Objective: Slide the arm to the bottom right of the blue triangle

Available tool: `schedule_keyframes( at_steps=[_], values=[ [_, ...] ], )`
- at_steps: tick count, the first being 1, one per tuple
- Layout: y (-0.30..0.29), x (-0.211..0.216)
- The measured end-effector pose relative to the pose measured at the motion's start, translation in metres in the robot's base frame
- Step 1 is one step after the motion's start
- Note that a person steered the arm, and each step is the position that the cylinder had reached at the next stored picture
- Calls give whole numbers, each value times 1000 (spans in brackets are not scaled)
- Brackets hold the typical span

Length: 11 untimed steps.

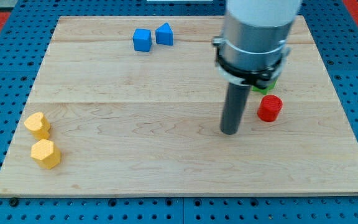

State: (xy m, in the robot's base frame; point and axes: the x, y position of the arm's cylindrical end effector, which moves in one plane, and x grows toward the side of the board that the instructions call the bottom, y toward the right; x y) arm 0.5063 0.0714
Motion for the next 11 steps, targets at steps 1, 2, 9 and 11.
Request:
schedule_keyframes(
  at_steps=[1,2,9,11],
  values=[
    [-4,-2],
    [-6,-2],
    [-10,-156],
    [-55,-232]
  ],
)
